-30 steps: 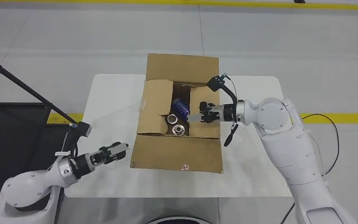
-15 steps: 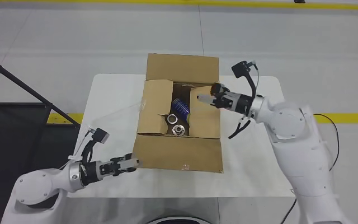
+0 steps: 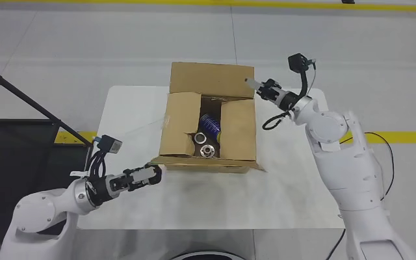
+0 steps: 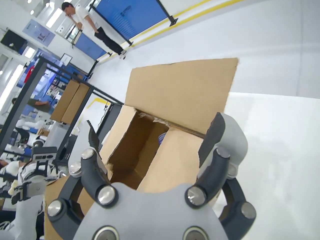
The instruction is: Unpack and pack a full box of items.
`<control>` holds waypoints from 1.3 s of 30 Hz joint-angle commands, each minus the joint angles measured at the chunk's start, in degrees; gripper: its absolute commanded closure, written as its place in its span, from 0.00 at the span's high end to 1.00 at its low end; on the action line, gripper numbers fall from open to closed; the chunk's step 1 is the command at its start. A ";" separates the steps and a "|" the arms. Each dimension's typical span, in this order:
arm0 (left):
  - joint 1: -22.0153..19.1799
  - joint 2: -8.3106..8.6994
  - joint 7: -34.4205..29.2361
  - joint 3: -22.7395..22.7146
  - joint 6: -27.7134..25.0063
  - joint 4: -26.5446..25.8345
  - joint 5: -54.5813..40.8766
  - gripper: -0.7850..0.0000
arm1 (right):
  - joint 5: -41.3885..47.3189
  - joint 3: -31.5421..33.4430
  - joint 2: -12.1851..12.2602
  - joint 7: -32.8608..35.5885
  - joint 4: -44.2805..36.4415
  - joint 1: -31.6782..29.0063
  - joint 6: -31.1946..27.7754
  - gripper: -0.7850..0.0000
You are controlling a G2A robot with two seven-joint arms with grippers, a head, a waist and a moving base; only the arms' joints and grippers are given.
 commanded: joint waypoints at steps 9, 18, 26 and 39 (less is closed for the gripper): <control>-5.28 0.11 7.87 4.55 0.71 0.53 0.70 1.00 | -0.02 0.02 0.01 0.47 -0.20 -0.07 -0.22 1.00; -9.17 0.01 16.03 8.23 2.01 2.63 2.85 1.00 | -1.77 -3.01 -1.24 -7.36 8.61 2.22 1.51 1.00; -10.57 -0.22 22.57 11.37 4.89 3.39 3.74 1.00 | 7.21 -7.77 -4.43 -10.50 25.88 9.51 -8.75 1.00; -12.05 -0.21 27.60 14.82 6.02 5.52 9.53 1.00 | 21.58 -11.09 -8.80 -0.18 43.93 18.47 -22.04 1.00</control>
